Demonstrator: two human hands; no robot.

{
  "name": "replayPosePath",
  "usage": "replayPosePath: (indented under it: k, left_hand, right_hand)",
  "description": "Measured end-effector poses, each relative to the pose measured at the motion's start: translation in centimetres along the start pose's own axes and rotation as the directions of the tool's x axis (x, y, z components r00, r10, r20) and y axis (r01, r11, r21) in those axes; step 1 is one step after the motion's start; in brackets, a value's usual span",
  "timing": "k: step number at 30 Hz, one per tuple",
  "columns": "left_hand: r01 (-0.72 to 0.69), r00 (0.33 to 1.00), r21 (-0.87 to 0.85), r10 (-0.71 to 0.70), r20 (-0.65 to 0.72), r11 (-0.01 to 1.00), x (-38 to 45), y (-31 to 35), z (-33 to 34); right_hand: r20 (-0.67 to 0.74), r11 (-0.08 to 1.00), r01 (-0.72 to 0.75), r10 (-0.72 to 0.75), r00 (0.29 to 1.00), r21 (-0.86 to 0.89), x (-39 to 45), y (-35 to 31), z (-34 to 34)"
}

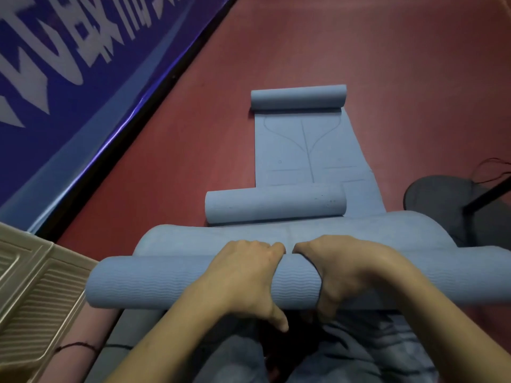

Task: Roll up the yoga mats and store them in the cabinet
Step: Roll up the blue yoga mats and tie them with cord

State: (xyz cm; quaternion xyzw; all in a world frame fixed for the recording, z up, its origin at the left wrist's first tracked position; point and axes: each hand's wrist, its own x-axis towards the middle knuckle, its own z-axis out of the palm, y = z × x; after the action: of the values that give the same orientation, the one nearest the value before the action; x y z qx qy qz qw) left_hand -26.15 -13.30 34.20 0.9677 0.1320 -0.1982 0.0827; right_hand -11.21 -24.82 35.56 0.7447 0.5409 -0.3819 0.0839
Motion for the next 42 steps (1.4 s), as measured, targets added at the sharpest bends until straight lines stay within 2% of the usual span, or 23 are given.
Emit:
replayPosePath:
  k: [7, 16, 24, 42]
  left_hand:
    - [0.051, 0.997, -0.092, -0.045, 0.061, 0.994, 1.3, -0.7, -1.1]
    - [0.026, 1.0, -0.016, -0.026, -0.005, 1.0, 0.4, -0.3, 0.0]
    - [0.032, 0.999, -0.033, -0.031, 0.008, 0.999, 0.7, -0.3, -0.3]
    - [0.035, 0.999, -0.067, -0.034, 0.01, 0.997, 0.4, -0.2, 0.0]
  right_hand:
    - [-0.023, 0.992, 0.012, -0.009, 1.0, 0.125, 0.7, 1.2, -0.5]
    - [-0.18, 1.0, 0.005, -0.003, 0.984, 0.011, -0.4, 0.4, 1.3]
    - [-0.152, 1.0, 0.002, 0.003, 0.988, 0.031, -0.2, 0.6, 0.8]
    - [-0.192, 1.0, 0.007, -0.004, 0.981, 0.018, -0.6, 0.4, 1.3]
